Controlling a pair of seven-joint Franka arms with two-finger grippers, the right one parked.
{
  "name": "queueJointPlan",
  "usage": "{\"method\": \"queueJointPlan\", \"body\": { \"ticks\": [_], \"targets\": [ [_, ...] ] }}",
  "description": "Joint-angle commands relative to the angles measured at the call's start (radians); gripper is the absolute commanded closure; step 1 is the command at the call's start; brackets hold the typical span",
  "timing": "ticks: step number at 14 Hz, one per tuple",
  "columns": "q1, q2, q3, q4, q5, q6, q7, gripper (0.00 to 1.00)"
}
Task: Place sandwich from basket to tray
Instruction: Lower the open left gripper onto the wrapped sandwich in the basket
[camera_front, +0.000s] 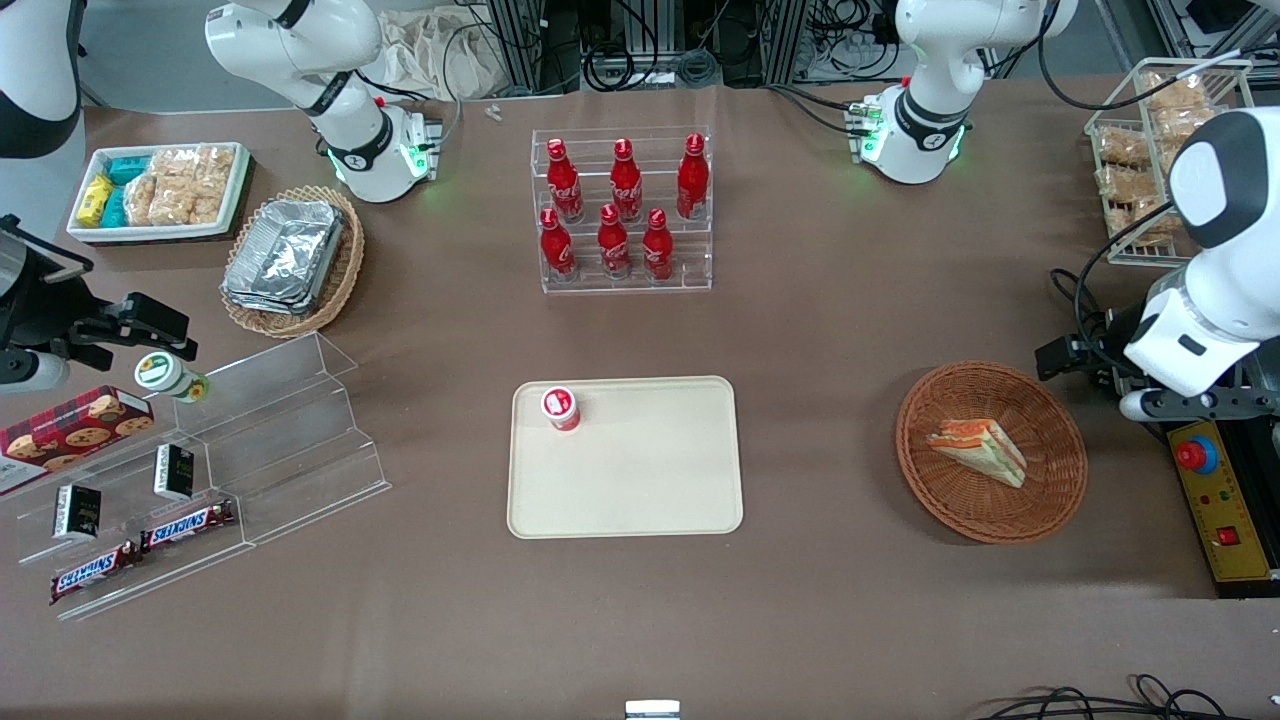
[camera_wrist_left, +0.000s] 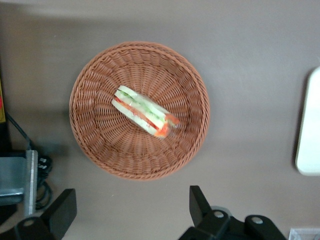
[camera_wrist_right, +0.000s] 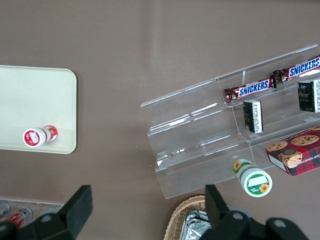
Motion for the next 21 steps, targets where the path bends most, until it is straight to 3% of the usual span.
{"method": "queueJointPlan", "body": {
  "ticks": [1, 12, 21],
  "targets": [
    [-0.007, -0.038, -0.006, -0.132, -0.005, 0.133, -0.229, 0.0],
    [0.001, 0.216, -0.006, -0.174, 0.015, 0.421, -0.822, 0.01],
    [0.004, 0.348, 0.002, -0.183, 0.04, 0.578, -0.871, 0.01]
  ]
}}
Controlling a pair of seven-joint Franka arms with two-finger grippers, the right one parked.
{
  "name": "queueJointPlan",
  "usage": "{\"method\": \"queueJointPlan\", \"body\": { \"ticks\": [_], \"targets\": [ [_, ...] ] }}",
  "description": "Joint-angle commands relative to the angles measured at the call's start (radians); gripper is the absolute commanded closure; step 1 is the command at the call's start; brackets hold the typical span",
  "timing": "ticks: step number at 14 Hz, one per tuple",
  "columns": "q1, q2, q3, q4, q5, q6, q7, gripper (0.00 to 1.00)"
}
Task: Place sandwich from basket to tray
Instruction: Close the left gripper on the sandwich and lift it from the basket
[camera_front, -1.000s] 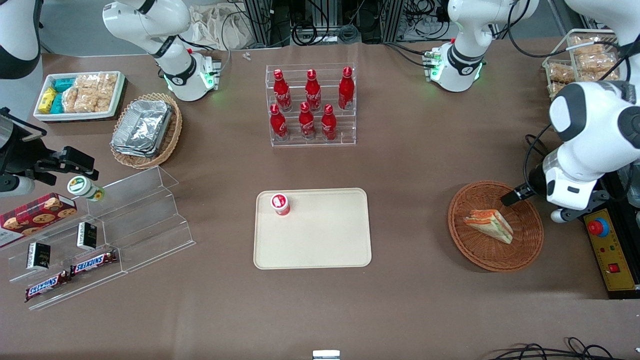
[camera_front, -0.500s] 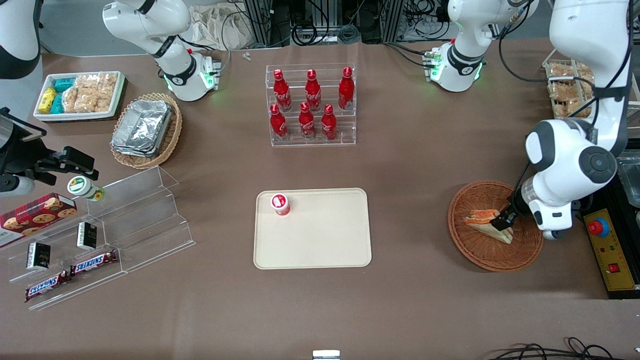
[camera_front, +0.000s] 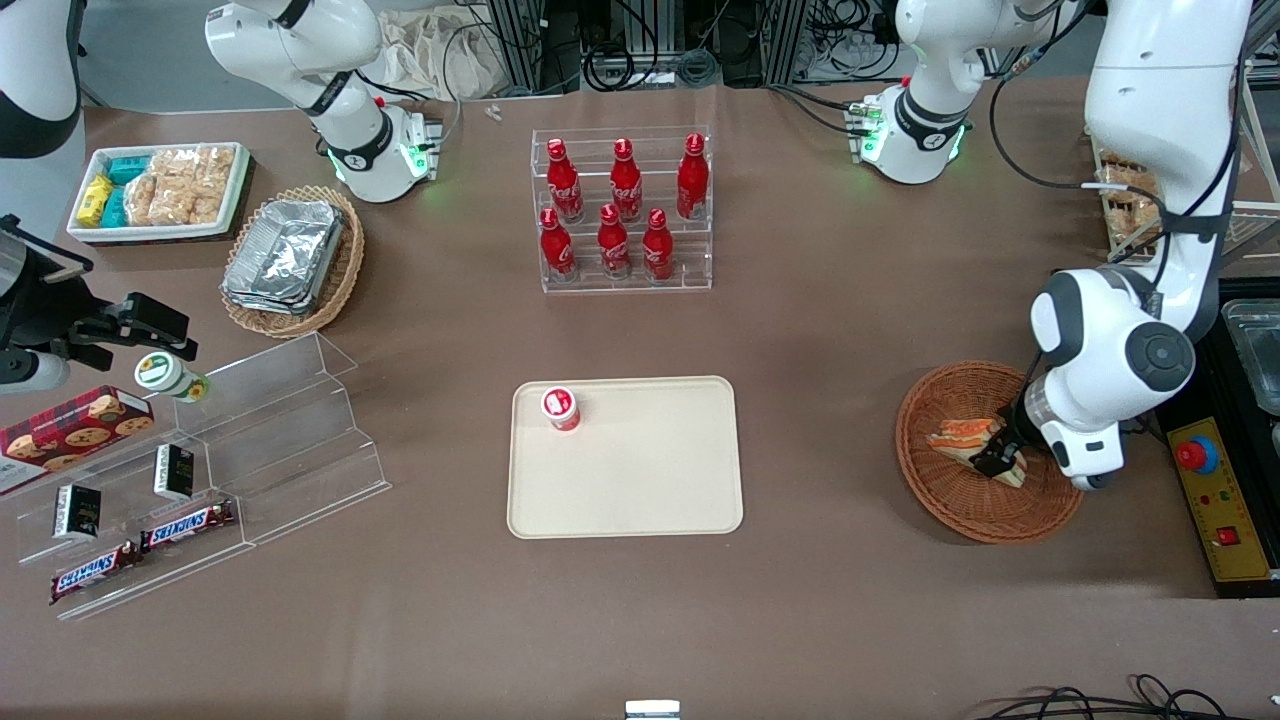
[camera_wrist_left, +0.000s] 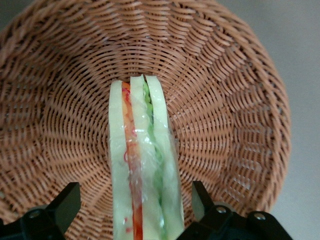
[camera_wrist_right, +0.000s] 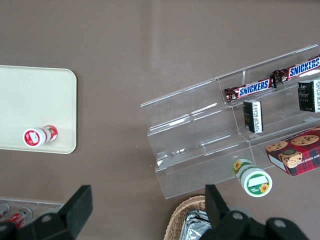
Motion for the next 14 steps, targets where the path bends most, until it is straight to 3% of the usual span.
{"method": "queueJointPlan", "body": {
  "ticks": [1, 3, 4, 6, 8, 11, 14],
  "targets": [
    [0.001, 0.029, 0.004, -0.008, 0.033, 0.073, -0.044, 0.01],
    [0.001, 0.042, 0.004, -0.005, 0.033, 0.088, -0.044, 0.06],
    [0.001, 0.04, 0.004, -0.002, 0.033, 0.096, -0.047, 0.15],
    [0.003, 0.02, 0.004, 0.004, 0.041, 0.094, -0.091, 0.61],
    [0.009, -0.032, 0.004, -0.004, 0.042, 0.068, -0.106, 1.0],
    [0.001, -0.116, 0.001, 0.028, 0.045, -0.094, -0.108, 1.0],
    [-0.013, -0.18, -0.006, 0.175, 0.045, -0.382, -0.111, 1.0]
  ]
}}
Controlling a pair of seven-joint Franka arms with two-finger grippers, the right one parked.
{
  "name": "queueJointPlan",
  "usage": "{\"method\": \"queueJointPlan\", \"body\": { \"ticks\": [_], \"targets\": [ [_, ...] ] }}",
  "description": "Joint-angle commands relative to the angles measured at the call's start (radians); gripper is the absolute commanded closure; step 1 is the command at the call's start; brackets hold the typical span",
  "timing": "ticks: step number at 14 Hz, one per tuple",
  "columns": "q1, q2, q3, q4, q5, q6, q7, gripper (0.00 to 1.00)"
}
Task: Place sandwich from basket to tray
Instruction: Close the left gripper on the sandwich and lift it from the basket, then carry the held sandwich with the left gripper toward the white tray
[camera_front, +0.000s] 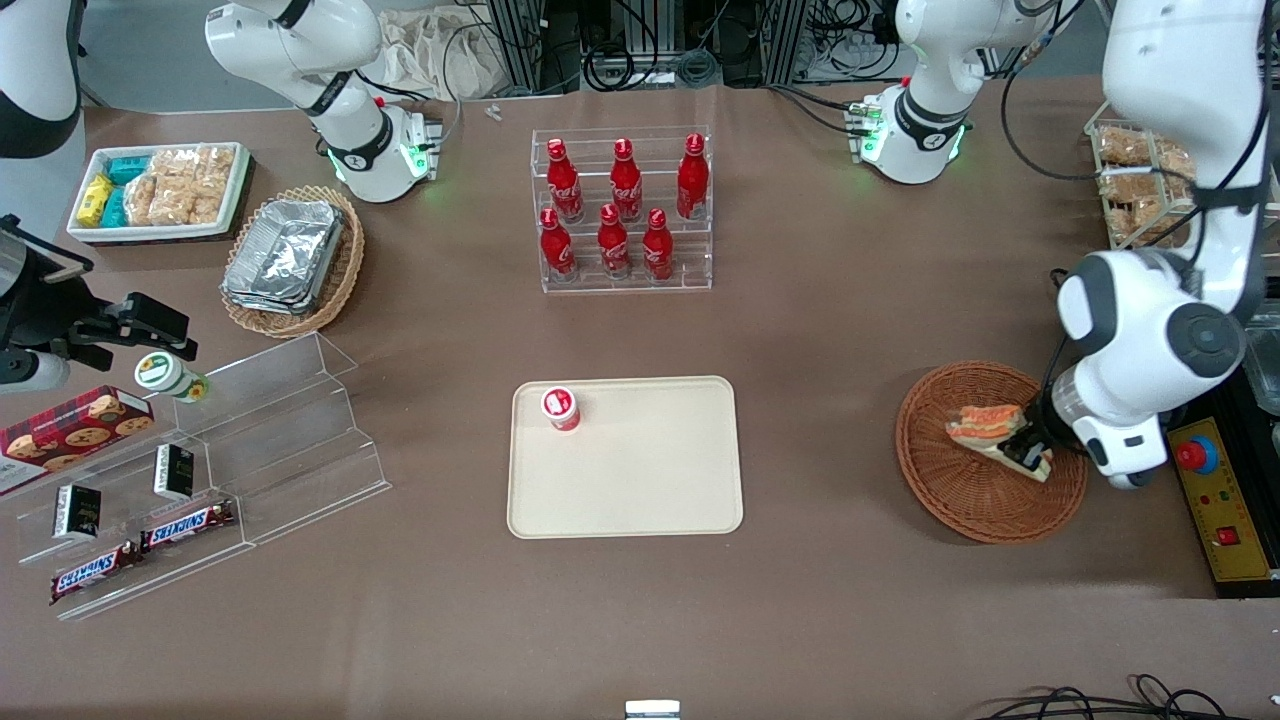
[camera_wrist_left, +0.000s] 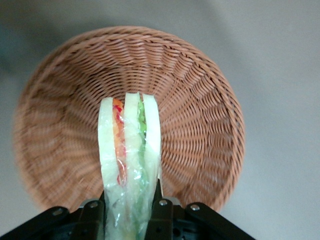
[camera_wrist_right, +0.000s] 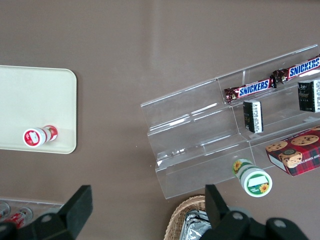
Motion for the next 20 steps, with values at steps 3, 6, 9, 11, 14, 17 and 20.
{"method": "queueJointPlan", "body": {
  "ticks": [3, 6, 9, 11, 14, 17, 20],
  "targets": [
    [-0.01, -0.048, -0.006, 0.344, 0.024, -0.473, -0.013, 1.0],
    [-0.013, -0.059, -0.031, 0.512, 0.011, -0.679, 0.108, 1.0],
    [-0.014, -0.103, -0.101, 0.546, 0.005, -0.753, 0.308, 1.0],
    [-0.011, -0.111, -0.191, 0.542, 0.016, -0.779, 0.381, 1.0],
    [-0.036, -0.081, -0.284, 0.543, 0.007, -0.794, 0.414, 1.0],
    [-0.137, -0.035, -0.334, 0.545, 0.033, -0.743, 0.413, 1.0],
    [-0.218, 0.033, -0.336, 0.54, 0.042, -0.606, 0.423, 0.97]
  ]
}}
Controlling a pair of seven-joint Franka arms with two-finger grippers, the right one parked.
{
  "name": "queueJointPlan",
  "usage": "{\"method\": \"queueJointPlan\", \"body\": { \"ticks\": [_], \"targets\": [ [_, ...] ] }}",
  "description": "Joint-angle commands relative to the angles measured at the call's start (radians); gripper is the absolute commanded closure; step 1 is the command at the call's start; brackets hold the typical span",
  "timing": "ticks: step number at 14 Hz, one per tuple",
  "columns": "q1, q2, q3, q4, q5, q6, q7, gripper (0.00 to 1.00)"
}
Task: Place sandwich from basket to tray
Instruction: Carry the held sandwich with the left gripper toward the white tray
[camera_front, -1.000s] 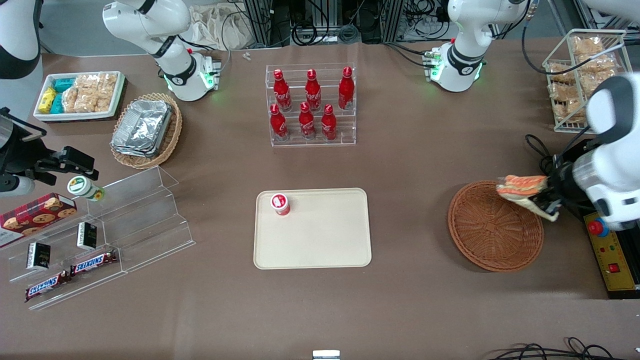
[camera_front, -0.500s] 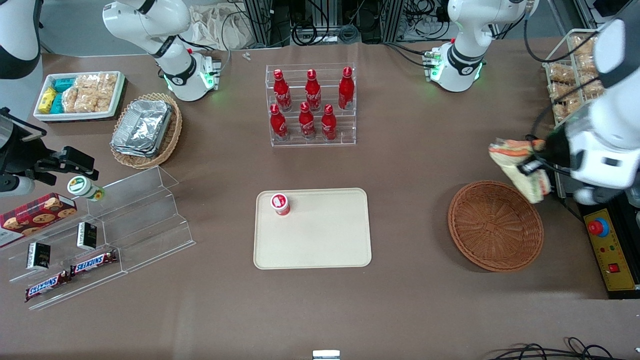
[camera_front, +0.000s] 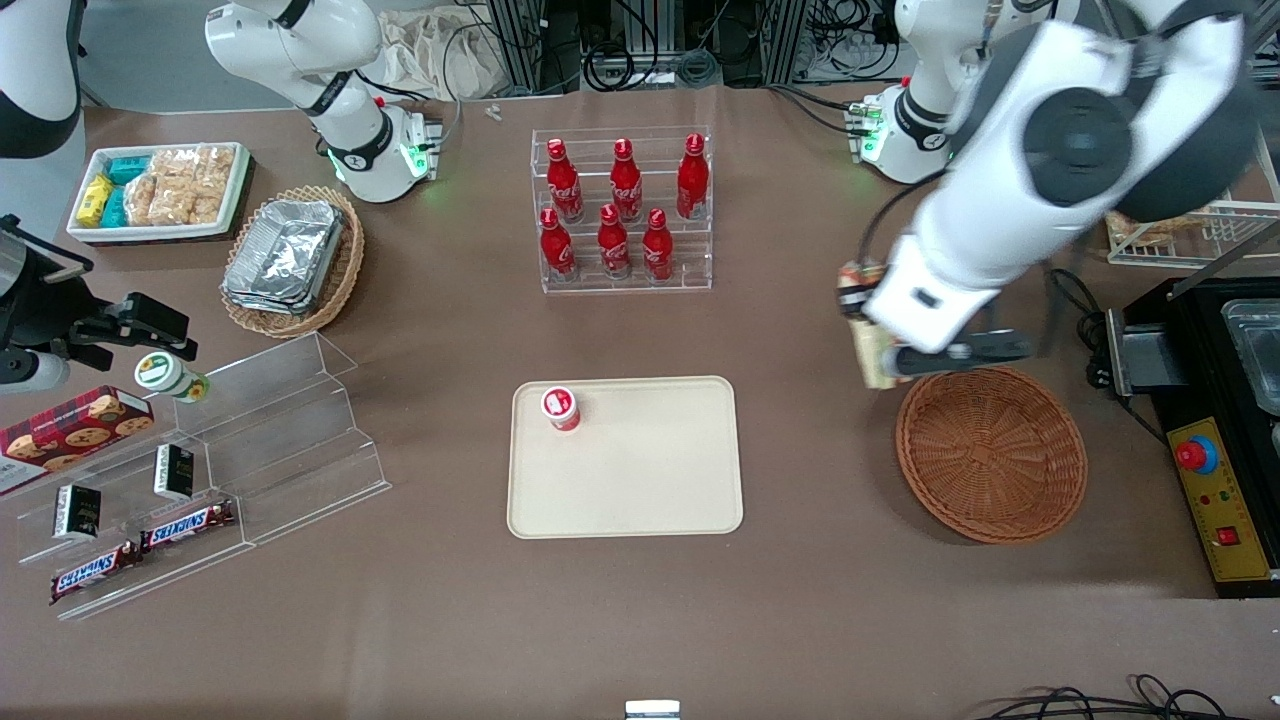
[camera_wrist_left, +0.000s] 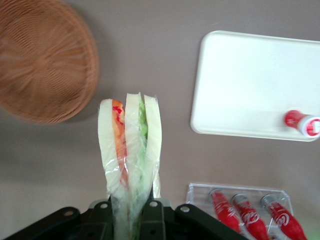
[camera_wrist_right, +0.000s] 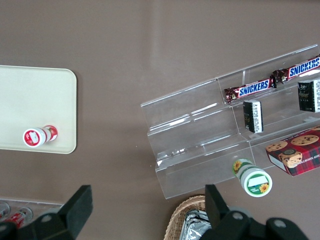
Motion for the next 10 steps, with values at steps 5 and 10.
{"method": "queueJointPlan", "body": {
  "ticks": [5, 10],
  "targets": [
    [-0.14, 0.276, 0.005, 0.01, 0.024, 0.343, 0.014, 1.0],
    [-0.16, 0.451, 0.007, 0.01, 0.032, 0.55, 0.036, 1.0]
  ]
}}
